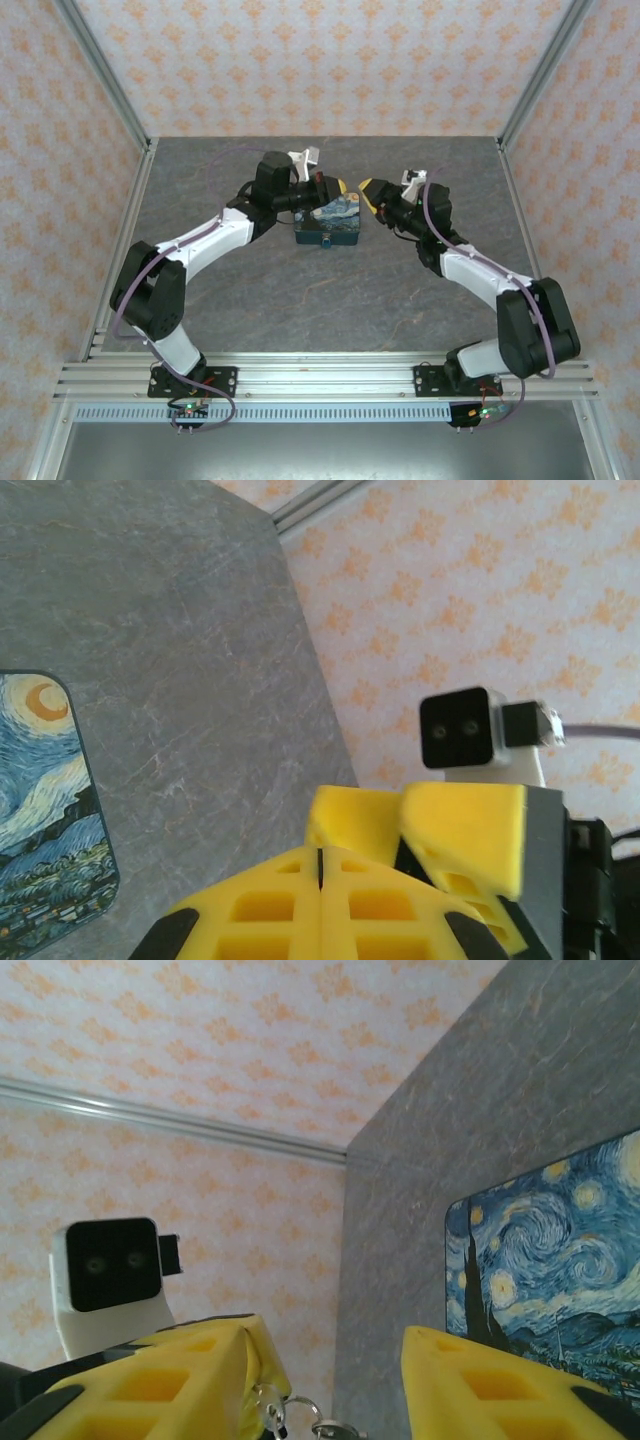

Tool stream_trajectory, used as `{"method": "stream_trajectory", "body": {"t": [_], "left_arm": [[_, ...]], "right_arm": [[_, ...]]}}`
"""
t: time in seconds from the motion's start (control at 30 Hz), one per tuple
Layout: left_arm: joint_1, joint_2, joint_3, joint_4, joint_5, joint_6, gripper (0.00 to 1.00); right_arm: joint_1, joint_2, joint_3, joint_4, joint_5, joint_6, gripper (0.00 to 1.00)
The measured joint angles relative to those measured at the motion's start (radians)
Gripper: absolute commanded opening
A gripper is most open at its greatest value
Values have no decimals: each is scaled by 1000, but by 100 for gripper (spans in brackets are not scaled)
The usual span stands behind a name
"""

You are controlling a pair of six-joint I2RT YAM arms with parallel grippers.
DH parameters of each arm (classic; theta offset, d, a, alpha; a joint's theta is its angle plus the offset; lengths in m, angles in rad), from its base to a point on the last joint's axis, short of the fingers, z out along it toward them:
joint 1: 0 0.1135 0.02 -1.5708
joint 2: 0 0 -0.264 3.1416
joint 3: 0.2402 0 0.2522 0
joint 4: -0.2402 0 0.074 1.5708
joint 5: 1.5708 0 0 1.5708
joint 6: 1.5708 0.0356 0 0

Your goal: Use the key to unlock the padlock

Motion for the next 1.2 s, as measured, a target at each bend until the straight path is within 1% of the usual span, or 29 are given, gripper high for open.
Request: {"method": "stream_trajectory", "body": {"t": [0.13, 0.37, 0.5, 0.8, 1.2], "left_arm": [[0, 0, -47, 59, -3, -22, 0], [0, 0, -126, 211, -50, -125, 0], [0, 0, -132, 261, -69, -166, 0], [0, 0, -133, 304, -90, -202, 0], [0, 0, -133, 329, -102, -225, 0]], "right_arm": [[0, 47, 0, 105, -30, 43, 41], [10, 120, -37, 284, -33, 143, 40], [34, 145, -41, 321, -29, 168, 39], [61, 152, -42, 362, -22, 183, 30], [64, 157, -42, 383, -18, 183, 29]]}}
